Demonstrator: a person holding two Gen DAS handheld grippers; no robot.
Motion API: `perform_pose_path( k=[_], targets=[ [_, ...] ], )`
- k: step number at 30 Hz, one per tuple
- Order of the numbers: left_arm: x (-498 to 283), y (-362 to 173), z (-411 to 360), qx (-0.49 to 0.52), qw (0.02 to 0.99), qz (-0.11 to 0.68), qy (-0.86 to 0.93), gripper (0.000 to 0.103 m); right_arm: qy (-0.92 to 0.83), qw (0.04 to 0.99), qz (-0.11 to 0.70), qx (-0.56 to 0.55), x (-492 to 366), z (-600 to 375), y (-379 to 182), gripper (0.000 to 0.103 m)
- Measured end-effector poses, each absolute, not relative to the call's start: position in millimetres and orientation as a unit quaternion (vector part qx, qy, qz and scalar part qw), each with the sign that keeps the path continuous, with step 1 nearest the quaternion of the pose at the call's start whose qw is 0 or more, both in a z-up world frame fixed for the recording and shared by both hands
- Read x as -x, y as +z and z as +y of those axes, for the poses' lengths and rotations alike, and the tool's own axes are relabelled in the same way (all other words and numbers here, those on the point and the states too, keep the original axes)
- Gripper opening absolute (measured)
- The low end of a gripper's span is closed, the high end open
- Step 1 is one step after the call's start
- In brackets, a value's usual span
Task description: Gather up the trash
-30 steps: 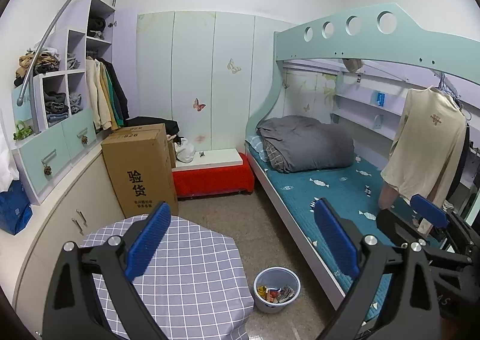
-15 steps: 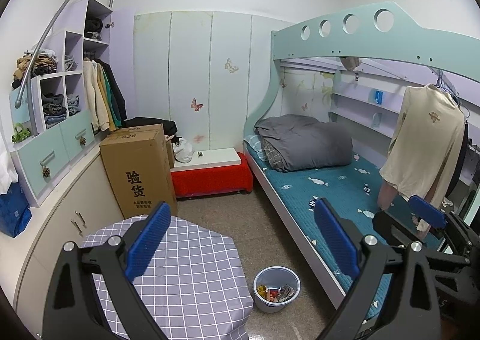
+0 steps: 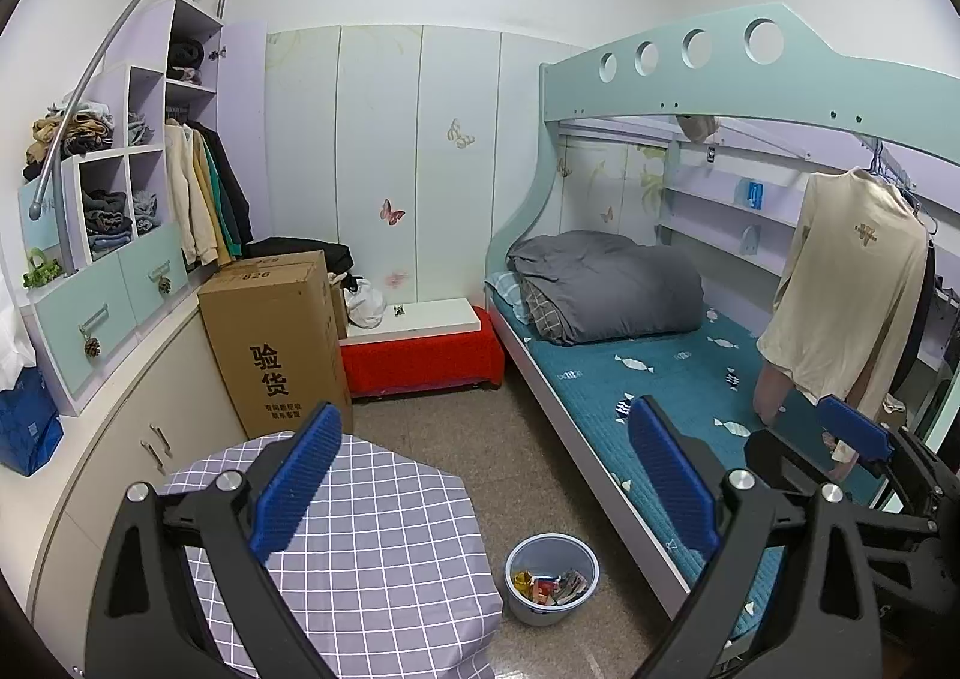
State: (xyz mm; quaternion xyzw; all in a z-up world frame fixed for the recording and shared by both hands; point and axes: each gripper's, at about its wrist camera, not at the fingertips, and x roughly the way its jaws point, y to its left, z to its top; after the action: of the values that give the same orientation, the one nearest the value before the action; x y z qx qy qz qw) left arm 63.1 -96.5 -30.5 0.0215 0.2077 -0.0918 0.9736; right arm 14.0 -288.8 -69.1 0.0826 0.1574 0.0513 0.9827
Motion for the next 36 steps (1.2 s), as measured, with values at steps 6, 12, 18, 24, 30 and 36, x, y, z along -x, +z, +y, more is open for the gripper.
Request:
perform_pose_path(
  k=[6,12,18,24,30,36],
  targets=[
    [-63.1,-30.7,-96.5,-0.023,0.974,0.208,-0.091,0.094,0.052,0.983,0.157,-0.083,-13.5,-287.8,-70.4,0.083],
    [-63.0,-29.7,-97.7,-0.024,0.974,0.207,-0.091,0.095,0.052,0.982,0.158,-0.084,-12.1,-288.3,-72.3,0.084],
    [-63.4,-29.5,-98.6,-0.024,0.973,0.208,-0.091,0.094,0.051,0.983,0.158,-0.084,-11.2,-288.8,-73.0,0.084],
    [-67.2,-29.7,-102.0,-0.027,0.973,0.21,-0.094,0.094,0.05,0.982,0.159,-0.085,-9.8,-289.7,-75.0,0.084],
    [-70.7,-31.0,-102.5,-0.027,0.972,0.212,-0.095,0.094,0.048,0.982,0.162,-0.087,-12.8,-292.8,-77.3,0.084],
    [-70.9,-30.9,-102.5,-0.027,0.972,0.212,-0.095,0.094,0.048,0.982,0.163,-0.087,-14.0,-293.2,-77.1,0.084]
  ],
)
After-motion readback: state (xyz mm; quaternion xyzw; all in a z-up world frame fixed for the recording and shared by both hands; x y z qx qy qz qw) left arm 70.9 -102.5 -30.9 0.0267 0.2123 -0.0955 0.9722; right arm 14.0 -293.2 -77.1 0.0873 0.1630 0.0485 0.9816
